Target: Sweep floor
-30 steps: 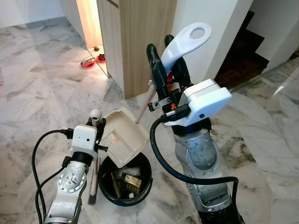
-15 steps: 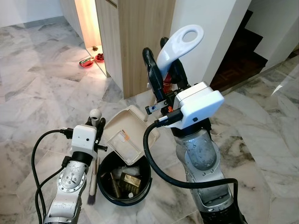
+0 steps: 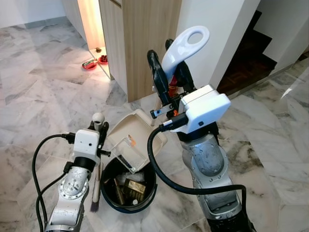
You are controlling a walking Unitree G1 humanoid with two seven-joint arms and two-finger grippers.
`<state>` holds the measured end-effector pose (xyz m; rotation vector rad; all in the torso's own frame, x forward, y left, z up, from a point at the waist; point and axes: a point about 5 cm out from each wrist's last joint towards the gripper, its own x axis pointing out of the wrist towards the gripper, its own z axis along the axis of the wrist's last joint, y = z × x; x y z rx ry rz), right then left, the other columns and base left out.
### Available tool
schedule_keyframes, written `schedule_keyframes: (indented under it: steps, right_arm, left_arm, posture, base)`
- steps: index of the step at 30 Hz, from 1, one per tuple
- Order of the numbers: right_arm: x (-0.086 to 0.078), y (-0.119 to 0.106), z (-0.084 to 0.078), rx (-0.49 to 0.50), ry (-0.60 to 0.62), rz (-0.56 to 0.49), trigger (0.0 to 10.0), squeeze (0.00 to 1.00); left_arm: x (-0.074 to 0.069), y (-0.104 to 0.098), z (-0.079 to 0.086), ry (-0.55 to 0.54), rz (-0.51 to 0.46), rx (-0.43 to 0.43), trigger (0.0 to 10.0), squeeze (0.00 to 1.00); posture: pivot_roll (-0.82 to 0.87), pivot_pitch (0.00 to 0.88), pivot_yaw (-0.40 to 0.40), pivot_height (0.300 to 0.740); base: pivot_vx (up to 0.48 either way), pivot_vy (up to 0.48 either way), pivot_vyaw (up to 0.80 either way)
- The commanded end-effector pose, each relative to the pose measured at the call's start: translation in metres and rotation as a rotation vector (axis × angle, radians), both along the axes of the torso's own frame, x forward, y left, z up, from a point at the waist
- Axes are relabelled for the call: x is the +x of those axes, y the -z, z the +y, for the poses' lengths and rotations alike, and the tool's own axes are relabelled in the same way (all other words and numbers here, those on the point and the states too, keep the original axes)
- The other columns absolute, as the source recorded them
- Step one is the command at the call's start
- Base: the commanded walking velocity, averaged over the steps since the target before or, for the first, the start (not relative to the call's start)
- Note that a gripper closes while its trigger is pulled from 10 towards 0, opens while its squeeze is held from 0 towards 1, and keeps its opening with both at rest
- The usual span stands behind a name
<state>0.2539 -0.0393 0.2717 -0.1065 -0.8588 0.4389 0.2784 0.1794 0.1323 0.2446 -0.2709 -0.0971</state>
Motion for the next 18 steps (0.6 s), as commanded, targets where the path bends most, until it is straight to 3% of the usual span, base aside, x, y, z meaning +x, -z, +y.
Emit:
schedule_keyframes:
  steps: [1,12,18]
  right_arm:
    - [-0.012,-0.02,-0.001,0.003,-0.003,-0.132,10.0,0.0]
    - [-0.01,-0.019,-0.005,0.022,0.006,-0.112,10.0,0.0]
    - [0.006,-0.011,-0.026,0.004,0.141,-0.08,10.0,0.0]
  left_arm:
    - [0.002,-0.011,-0.007,0.034,-0.058,-0.017,10.0,0.0]
    - [0.002,-0.011,-0.007,0.034,-0.058,-0.016,10.0,0.0]
    - [0.002,-0.01,-0.007,0.031,-0.054,-0.014,10.0,0.0]
  posture:
    - [0.21,0.101,-0.091,0.74]
    - [0.21,0.102,-0.091,0.74]
    - [0.21,0.102,-0.091,0.74]
  base:
    - [0.0,0.0,0.0]
    - [0.0,0.0,0.0]
    - [0.0,0.0,0.0]
